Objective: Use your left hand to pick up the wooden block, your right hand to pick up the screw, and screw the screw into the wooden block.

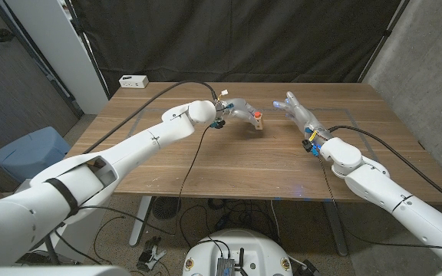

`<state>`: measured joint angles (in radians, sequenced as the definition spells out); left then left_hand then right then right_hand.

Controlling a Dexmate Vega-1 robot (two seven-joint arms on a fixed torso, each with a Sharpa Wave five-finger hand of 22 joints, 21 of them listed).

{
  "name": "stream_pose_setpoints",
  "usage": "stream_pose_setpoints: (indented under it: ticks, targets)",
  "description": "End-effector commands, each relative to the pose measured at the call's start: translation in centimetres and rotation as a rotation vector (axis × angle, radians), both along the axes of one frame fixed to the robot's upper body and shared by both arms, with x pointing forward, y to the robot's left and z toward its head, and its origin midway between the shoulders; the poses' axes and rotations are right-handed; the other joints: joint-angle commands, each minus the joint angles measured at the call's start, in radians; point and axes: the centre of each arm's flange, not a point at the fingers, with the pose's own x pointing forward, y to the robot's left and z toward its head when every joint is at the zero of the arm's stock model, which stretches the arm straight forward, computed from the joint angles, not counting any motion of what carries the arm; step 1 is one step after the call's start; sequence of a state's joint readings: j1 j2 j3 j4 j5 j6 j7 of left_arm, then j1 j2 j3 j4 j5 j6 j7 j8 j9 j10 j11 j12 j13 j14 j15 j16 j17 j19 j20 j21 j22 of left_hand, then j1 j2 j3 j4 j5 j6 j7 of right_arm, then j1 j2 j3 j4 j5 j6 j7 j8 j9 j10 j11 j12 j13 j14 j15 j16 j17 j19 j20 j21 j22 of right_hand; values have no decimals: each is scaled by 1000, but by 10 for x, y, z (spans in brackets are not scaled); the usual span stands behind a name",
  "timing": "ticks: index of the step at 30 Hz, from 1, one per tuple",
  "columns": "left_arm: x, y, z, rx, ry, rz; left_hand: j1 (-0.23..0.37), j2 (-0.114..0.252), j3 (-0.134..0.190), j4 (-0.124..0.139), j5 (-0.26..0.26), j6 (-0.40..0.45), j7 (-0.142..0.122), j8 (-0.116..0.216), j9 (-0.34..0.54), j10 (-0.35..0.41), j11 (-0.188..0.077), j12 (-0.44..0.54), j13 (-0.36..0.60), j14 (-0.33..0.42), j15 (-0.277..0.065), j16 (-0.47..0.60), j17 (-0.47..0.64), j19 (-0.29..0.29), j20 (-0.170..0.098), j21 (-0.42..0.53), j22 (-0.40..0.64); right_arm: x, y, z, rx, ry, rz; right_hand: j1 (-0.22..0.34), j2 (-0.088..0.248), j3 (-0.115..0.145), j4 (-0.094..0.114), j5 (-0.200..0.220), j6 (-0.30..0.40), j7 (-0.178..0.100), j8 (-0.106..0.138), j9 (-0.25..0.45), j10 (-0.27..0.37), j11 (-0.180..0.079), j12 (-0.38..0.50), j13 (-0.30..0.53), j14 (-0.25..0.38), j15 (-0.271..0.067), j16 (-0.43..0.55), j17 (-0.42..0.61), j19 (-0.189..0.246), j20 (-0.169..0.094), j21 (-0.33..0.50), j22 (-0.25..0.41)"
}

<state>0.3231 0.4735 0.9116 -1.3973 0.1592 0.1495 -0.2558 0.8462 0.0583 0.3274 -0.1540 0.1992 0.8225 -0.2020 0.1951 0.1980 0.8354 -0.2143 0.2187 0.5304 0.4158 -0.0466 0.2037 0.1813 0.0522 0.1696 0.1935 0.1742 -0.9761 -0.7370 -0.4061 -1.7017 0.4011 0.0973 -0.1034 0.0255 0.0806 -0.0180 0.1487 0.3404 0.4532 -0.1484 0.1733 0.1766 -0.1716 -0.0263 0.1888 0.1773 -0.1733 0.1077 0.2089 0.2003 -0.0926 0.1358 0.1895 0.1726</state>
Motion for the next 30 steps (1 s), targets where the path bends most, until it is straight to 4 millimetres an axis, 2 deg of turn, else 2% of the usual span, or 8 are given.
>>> stream_pose_setpoints:
  ticks: [1,4,7,14,23,24,30]
  targets:
    - [2,4,8,12,-21,-40,-4,9,3,4,6,32,15,7,2,6,-1,-4,3,3,-50,2,3,1,2,3,4,3,9,6,20,-15,-22,11,21,-3,2,6,-8,-1,-1,3,-11,5,6,3,-123,6,2,-1,5,-1,6,-1]
    - [3,6,8,12,-24,-47,-3,9,3,4,6,33,15,8,2,5,-1,-5,3,4,-50,2,3,1,2,3,4,4,11,6,26,-22,-26,12,21,-3,1,6,-13,1,-1,3,-9,3,6,3,-123,6,2,-1,5,-1,6,-1]
    - [3,8,9,15,-27,-54,-3,9,3,4,6,33,14,8,2,6,-1,-4,3,4,-50,2,3,1,2,3,4,5,14,5,39,-27,-33,13,21,-4,1,6,-42,-14,-6,3,-6,5,6,3,-122,7,1,-1,6,-1,5,-1]
    - [2,17,9,28,-33,-62,-1,11,4,3,6,34,14,8,2,6,-1,-4,3,5,-51,2,3,1,2,3,4,9,23,2,64,-41,-30,13,20,-5,1,7,-58,-21,-7,3,-6,4,5,3,-120,8,1,-1,7,0,5,-1]
    - [-1,28,8,25,-43,-74,0,12,5,3,7,32,13,7,2,6,-2,-4,4,5,-50,3,4,1,4,3,4,11,35,3,72,-57,-30,16,20,-6,-1,8,-116,-49,-11,4,0,1,5,3,-119,10,1,-2,12,4,5,-1]
    - [-2,28,7,26,-44,-75,0,12,5,3,7,32,13,7,2,7,-2,-4,4,4,-50,3,4,1,4,3,4,11,36,3,74,-57,-32,17,20,-6,-1,8,-139,-55,-12,3,1,2,4,3,-118,11,0,-2,15,5,6,-1]
    - [-3,34,6,9,-47,-67,-1,12,5,3,7,33,12,8,2,6,-2,-4,4,5,-49,3,4,1,4,3,4,13,39,6,73,-64,-29,19,20,-6,-2,9,-173,-62,-12,3,2,2,4,3,-116,11,0,-2,20,4,7,-1]
